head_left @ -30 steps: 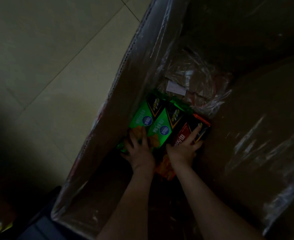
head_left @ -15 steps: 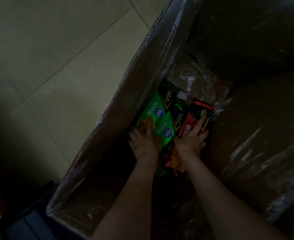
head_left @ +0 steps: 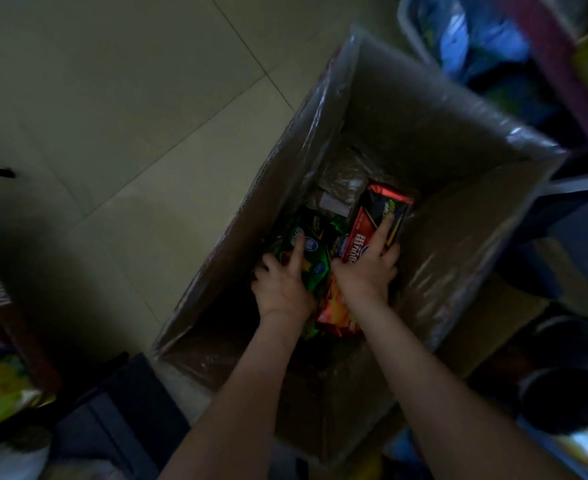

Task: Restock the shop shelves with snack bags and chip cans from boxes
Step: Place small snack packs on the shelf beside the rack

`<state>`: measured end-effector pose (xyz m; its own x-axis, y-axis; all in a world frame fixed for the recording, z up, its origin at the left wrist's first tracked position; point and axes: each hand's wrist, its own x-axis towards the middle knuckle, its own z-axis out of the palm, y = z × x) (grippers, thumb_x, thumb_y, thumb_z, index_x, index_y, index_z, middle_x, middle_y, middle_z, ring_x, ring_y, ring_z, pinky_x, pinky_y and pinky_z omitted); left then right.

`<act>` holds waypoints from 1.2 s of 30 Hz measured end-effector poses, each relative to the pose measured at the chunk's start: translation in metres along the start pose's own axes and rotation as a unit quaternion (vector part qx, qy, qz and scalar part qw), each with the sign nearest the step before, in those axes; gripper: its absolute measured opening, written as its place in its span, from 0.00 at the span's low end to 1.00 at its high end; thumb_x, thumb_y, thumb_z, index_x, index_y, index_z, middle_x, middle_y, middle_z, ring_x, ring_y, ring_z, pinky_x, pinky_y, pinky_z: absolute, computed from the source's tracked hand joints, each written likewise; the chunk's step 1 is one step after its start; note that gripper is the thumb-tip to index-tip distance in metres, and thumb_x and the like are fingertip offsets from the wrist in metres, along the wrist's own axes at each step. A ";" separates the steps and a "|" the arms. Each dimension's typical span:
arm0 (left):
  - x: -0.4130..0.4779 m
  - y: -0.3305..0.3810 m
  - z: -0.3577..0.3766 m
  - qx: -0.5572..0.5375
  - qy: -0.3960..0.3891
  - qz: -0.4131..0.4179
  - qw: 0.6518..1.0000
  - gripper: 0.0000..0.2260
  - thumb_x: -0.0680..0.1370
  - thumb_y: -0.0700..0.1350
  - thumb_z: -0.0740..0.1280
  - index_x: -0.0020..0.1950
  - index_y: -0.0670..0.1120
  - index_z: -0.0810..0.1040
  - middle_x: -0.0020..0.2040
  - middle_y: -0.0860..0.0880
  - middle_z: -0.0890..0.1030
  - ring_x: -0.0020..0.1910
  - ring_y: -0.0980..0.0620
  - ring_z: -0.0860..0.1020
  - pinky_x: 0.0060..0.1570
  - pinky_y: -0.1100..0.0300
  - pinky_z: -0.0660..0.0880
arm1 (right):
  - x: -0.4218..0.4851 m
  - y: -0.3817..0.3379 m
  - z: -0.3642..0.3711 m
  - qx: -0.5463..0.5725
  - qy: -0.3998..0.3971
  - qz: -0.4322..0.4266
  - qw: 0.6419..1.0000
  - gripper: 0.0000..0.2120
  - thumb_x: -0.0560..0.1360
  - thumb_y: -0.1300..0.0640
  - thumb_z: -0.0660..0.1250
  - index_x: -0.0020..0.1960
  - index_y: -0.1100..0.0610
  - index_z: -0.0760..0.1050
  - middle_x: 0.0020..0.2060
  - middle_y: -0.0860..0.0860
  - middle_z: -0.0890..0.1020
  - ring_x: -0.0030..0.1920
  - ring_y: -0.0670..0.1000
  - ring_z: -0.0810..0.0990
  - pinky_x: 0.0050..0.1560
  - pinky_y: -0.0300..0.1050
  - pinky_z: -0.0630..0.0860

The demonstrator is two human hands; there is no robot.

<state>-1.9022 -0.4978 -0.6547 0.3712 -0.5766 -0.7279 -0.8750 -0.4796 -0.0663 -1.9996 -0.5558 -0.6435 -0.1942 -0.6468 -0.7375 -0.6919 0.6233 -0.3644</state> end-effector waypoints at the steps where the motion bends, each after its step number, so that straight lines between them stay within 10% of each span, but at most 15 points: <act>1: -0.014 -0.002 -0.012 -0.006 0.009 0.003 1.000 0.42 0.78 0.57 0.64 0.77 0.61 0.34 0.68 0.35 0.60 0.60 0.36 0.70 0.54 0.47 0.73 | -0.010 -0.006 -0.013 -0.002 0.000 -0.004 1.000 0.53 0.73 0.56 0.71 0.75 0.38 0.30 0.77 0.56 0.46 0.74 0.64 0.54 0.68 0.61 0.64; 14: -0.261 0.022 -0.199 -0.197 0.230 0.129 0.944 0.41 0.68 0.52 0.75 0.78 0.58 0.59 0.49 0.40 0.69 0.45 0.38 0.72 0.49 0.47 0.75 | -0.224 -0.040 -0.279 0.083 0.061 -0.179 0.979 0.49 0.71 0.56 0.71 0.77 0.39 0.42 0.66 0.56 0.65 0.68 0.58 0.66 0.64 0.48 0.66; 21: -0.407 0.069 -0.312 -0.291 0.332 0.279 0.853 0.38 0.65 0.50 0.74 0.75 0.53 0.68 0.46 0.45 0.66 0.44 0.38 0.73 0.53 0.51 0.75 | -0.368 -0.053 -0.457 0.103 0.178 -0.297 0.932 0.49 0.70 0.59 0.74 0.78 0.44 0.46 0.65 0.51 0.66 0.58 0.39 0.65 0.57 0.31 0.60; 25: -0.476 0.097 -0.377 -0.303 0.379 0.344 0.804 0.38 0.67 0.46 0.75 0.76 0.55 0.65 0.49 0.49 0.62 0.45 0.41 0.73 0.52 0.54 0.74 | -0.437 -0.052 -0.538 0.139 0.254 -0.338 0.896 0.48 0.70 0.58 0.75 0.78 0.41 0.48 0.60 0.46 0.64 0.60 0.43 0.67 0.61 0.39 0.66; 36: -0.600 0.187 -0.469 -0.341 0.434 0.498 0.669 0.41 0.71 0.44 0.75 0.75 0.61 0.53 0.54 0.47 0.64 0.52 0.45 0.69 0.51 0.61 0.64 | -0.541 -0.016 -0.683 0.237 0.424 -0.364 0.794 0.38 0.71 0.59 0.74 0.75 0.44 0.60 0.61 0.48 0.70 0.49 0.39 0.73 0.45 0.17 0.64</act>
<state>-2.1423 -0.5522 0.0898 0.0090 -0.8598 0.5105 -0.5875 0.4086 0.6985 -2.3582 -0.5161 0.1495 -0.4005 -0.8499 0.3426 -0.5349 -0.0867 -0.8405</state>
